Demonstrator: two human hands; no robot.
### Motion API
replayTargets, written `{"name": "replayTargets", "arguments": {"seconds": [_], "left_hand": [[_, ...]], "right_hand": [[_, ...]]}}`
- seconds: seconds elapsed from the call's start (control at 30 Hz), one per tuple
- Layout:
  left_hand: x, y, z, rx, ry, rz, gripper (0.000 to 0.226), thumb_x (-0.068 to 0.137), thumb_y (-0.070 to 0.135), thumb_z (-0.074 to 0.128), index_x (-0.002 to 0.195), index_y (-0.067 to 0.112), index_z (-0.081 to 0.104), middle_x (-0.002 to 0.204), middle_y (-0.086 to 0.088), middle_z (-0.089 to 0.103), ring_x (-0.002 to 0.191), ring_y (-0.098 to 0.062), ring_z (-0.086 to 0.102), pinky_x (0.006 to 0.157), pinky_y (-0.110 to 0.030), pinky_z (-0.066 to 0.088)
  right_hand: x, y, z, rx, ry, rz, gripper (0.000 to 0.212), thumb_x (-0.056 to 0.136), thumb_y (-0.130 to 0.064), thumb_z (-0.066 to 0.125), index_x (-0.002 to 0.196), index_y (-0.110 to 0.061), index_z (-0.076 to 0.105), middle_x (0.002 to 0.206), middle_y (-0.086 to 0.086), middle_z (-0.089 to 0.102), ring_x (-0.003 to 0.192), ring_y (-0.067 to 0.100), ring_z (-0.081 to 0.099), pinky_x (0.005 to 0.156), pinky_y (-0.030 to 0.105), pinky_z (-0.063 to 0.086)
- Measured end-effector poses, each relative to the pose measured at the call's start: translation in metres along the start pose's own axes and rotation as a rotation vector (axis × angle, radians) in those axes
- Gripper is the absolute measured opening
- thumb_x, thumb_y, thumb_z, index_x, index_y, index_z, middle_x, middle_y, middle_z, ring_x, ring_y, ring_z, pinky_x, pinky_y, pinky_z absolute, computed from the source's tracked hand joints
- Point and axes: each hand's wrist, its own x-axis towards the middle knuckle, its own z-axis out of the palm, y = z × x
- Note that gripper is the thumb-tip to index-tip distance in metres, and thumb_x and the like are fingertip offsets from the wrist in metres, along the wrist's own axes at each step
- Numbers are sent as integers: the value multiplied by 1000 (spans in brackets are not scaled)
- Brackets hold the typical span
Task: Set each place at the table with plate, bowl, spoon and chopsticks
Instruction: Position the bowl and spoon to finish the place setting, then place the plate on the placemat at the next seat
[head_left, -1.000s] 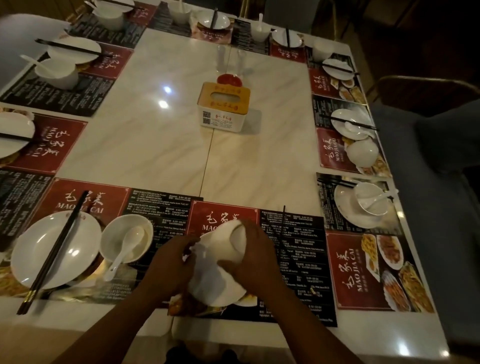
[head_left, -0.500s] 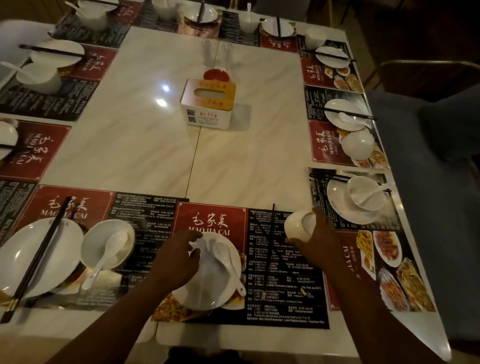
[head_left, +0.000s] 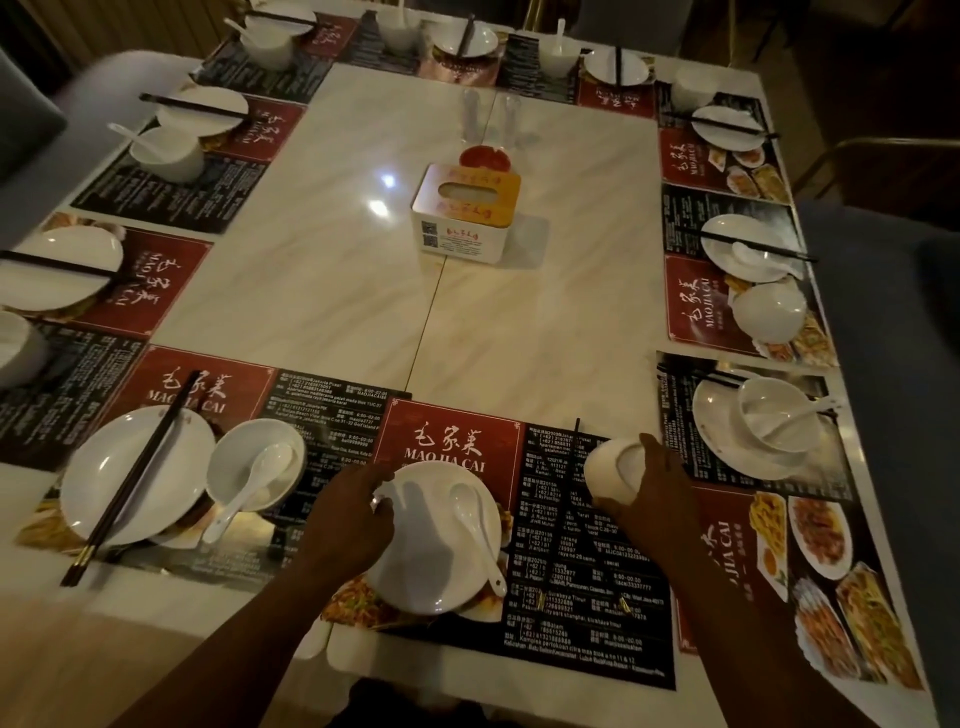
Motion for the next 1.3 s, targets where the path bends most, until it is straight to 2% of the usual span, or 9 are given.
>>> {"name": "replayTargets", "arguments": {"seconds": [0.07, 0.17, 0.27, 0.33, 0.43, 0.63, 0.77, 0.97, 1.3], "left_hand": [[-1, -5, 0, -4, 6, 9, 30, 87, 12, 68, 115, 22, 66, 112, 3, 65, 102, -14, 60, 86, -27, 48], [-3, -9, -3, -3, 17, 8, 24, 86, 14, 70, 108, 23, 67, 105, 9, 61, 99, -15, 61, 87, -34, 53], [-3, -14, -4, 28, 5, -3, 22, 87, 17, 71, 107, 25, 65, 104, 10, 59, 99, -13, 60, 89, -34, 53], [-1, -14, -4, 35, -21, 2, 23, 87, 17, 70, 108, 26, 64, 107, 9, 60, 102, -13, 61, 90, -32, 53], [1, -5, -1, 35, -49, 60, 30, 87, 17, 71, 115, 25, 63, 114, 7, 59, 103, -13, 61, 89, -29, 52], [2, 9, 9, 68, -111, 141, 36, 86, 19, 73, 120, 23, 63, 119, 3, 61, 99, -11, 60, 84, -25, 52], [1, 11, 11, 77, -135, 162, 35, 86, 20, 73, 120, 23, 63, 119, 3, 60, 98, -13, 60, 84, -29, 55], [1, 13, 13, 86, -176, 195, 33, 87, 18, 71, 119, 23, 64, 115, 3, 60, 88, -6, 57, 64, -11, 37], [-11, 22, 28, 29, -96, 128, 23, 86, 8, 69, 106, 17, 63, 99, 5, 56, 88, -11, 55, 75, -22, 44]], "right_hand": [[-4, -3, -1, -51, 91, -9, 110, 65, -59, 84, 151, -15, 30, 151, 19, 32, 137, 40, 35, 109, 53, 39], [-26, -33, -9, -30, 328, -204, 61, 85, -46, 70, 133, -15, 49, 132, 13, 51, 120, 31, 49, 98, 46, 47], [-63, -77, -6, 123, 6, -213, 14, 93, -30, 65, 103, -25, 57, 98, -6, 62, 91, 12, 60, 79, 32, 53], [-85, -94, 8, 165, -343, -132, 15, 92, -35, 66, 98, -28, 55, 91, -13, 61, 83, 7, 61, 74, 28, 55], [-109, -103, 31, 210, -506, -111, 28, 89, -37, 69, 110, -26, 53, 96, -16, 58, 88, 7, 58, 73, 20, 48], [-123, -104, 60, 195, -420, -35, 24, 87, -26, 71, 103, -25, 53, 103, -1, 65, 93, 17, 62, 85, 39, 55], [-124, -97, 59, 394, -426, 116, 22, 87, -13, 72, 99, -29, 62, 95, -6, 67, 90, 12, 65, 84, 34, 58], [-139, -32, 19, 454, -196, 227, 32, 88, -6, 70, 91, -37, 60, 90, -10, 68, 84, 5, 65, 74, 24, 54], [-153, 58, -5, 314, -64, 332, 26, 89, -5, 67, 82, -28, 58, 87, -6, 61, 82, 16, 61, 65, 23, 47]]}}
